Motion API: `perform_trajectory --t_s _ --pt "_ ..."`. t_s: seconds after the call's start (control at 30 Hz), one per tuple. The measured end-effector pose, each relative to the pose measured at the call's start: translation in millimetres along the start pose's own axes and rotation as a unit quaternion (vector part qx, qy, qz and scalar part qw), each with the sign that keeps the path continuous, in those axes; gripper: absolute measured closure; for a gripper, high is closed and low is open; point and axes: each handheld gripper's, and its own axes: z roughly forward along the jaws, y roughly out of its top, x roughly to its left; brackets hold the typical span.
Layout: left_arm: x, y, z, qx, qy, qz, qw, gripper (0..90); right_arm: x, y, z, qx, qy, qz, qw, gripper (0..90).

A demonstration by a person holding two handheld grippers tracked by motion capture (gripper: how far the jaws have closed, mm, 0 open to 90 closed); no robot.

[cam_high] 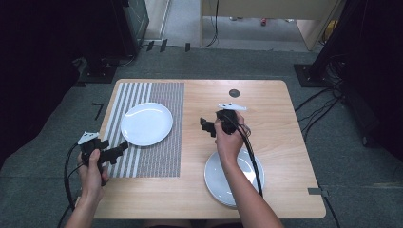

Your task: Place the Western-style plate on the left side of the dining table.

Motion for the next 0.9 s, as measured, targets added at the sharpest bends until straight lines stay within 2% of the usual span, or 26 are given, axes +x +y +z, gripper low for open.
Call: perform_trajectory --t_s 0.07,0.2,0.47,0.5,0.73,0.83,0.9 --pt "-0.3 -2.3 -2.3 0.0 0.001 0.001 1.0 13.8 -1.6 -0.7 -4.1 0.0 0.0 -0.001 1.0 15.8" --pt "-0.5 -15.3 -10.9 0.004 0.006 0.006 1.0 13.8 -11.9 -6.0 -25.9 -0.013 -0.005 -0.004 0.9999 15.8" --pt "-0.9 -33.6 -20.0 0.011 0.014 0.009 0.9998 13.6 -25.8 -15.7 -53.0 -0.024 -0.014 -0.015 0.9995 15.3" --pt "-1.6 -37.4 -22.4 0.015 0.017 0.013 0.9997 13.1 -29.5 -18.4 -60.5 -0.027 -0.016 -0.017 0.9994 15.3" --pt "-5.8 -54.4 -30.8 0.008 0.035 0.03 0.9989 12.3 -42.2 -28.6 -85.6 -0.042 -0.021 -0.017 0.9988 15.2" --pt "-5.9 -61.6 -31.8 0.007 0.033 0.025 0.9991 12.3 -48.0 -35.1 -94.2 -0.044 -0.024 -0.016 0.9986 15.2" --pt "-8.3 -71.0 -31.9 0.014 0.047 0.05 0.9976 12.3 -52.5 -40.3 -99.3 -0.046 -0.027 -0.012 0.9985 15.2"
